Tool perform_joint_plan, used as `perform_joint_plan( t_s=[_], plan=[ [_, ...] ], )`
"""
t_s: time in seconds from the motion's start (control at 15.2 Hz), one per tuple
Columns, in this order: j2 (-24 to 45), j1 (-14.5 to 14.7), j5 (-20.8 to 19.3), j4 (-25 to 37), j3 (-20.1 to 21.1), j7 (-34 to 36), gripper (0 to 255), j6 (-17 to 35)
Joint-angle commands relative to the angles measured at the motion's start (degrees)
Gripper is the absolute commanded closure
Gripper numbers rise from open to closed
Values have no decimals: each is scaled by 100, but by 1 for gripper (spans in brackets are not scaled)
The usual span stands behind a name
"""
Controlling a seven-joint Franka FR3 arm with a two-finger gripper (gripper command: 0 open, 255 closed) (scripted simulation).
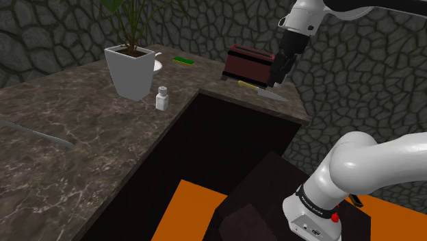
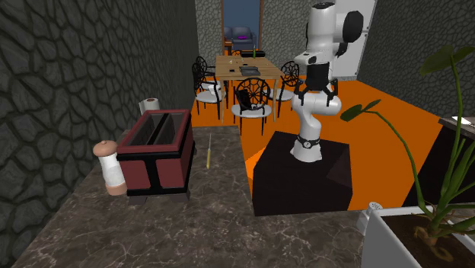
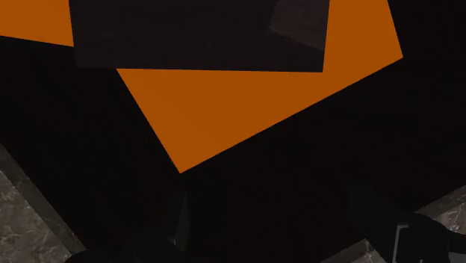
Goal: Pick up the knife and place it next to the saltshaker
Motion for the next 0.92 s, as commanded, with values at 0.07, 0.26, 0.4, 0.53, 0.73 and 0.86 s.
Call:
perform_joint_plan(
  t_s=[0.07, 0.26, 0.4, 0.53, 0.73, 0.86],
  plan=[
    [30, -25, -95, -55, -118, -186, 0, 80],
    [176, -98, -372, -173, -475, -739, 0, 337],
    [318, -145, -545, -211, -714, -1103, 0, 522],
    [496, -186, -705, -217, -955, -1465, 0, 717],
    [826, -229, -910, -164, -1317, -2003, 0, 1021],
    [1087, -248, -1015, -87, -1556, -2363, 0, 1229]
  ],
)
